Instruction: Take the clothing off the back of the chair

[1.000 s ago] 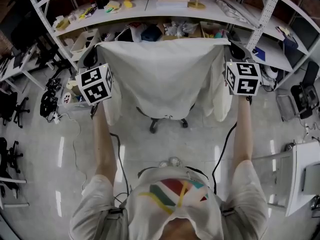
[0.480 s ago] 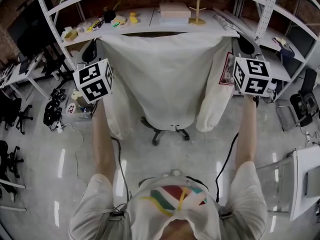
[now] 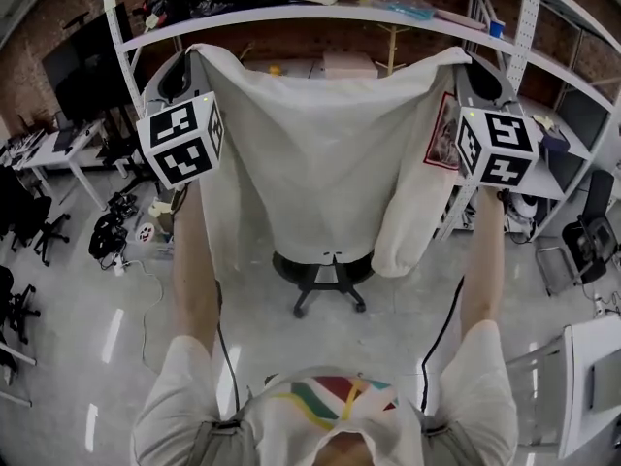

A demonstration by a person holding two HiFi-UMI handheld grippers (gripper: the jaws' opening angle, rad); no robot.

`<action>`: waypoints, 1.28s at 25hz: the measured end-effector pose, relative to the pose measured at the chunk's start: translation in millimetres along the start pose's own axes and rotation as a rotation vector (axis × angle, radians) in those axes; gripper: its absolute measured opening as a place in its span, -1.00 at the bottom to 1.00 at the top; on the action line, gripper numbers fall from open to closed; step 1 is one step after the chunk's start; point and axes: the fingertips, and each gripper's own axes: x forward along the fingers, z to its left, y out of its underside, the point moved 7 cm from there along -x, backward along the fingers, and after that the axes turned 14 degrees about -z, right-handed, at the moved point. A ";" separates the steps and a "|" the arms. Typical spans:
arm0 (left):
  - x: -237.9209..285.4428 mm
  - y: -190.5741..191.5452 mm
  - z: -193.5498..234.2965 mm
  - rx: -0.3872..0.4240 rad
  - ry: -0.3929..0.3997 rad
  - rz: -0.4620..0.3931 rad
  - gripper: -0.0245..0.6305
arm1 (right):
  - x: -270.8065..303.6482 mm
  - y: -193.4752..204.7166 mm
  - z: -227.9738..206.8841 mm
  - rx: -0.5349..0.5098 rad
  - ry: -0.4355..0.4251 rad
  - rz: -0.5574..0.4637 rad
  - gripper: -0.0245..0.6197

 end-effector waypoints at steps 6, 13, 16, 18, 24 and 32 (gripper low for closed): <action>0.0 -53.3 13.0 0.040 -0.031 -0.077 -0.88 | 12.3 -46.4 -13.0 -0.015 -0.009 -0.092 -0.90; -21.0 -108.7 30.1 0.072 -0.066 -0.151 -0.88 | 8.2 -93.7 -16.5 -0.010 -0.010 -0.183 -0.90; -27.6 -133.3 35.7 0.093 -0.084 -0.184 -0.88 | 7.6 -112.7 -16.3 -0.011 -0.018 -0.221 -0.90; -31.6 -145.6 36.9 0.103 -0.088 -0.197 -0.88 | 6.0 -122.0 -14.1 -0.008 -0.027 -0.238 -0.90; -51.8 -163.2 33.6 0.088 -0.075 -0.214 -0.88 | -6.1 -137.9 -0.9 0.030 -0.060 -0.271 -0.90; -100.9 -129.7 19.5 0.011 -0.043 -0.154 -0.87 | -44.4 -105.3 35.6 0.118 -0.134 -0.197 -0.89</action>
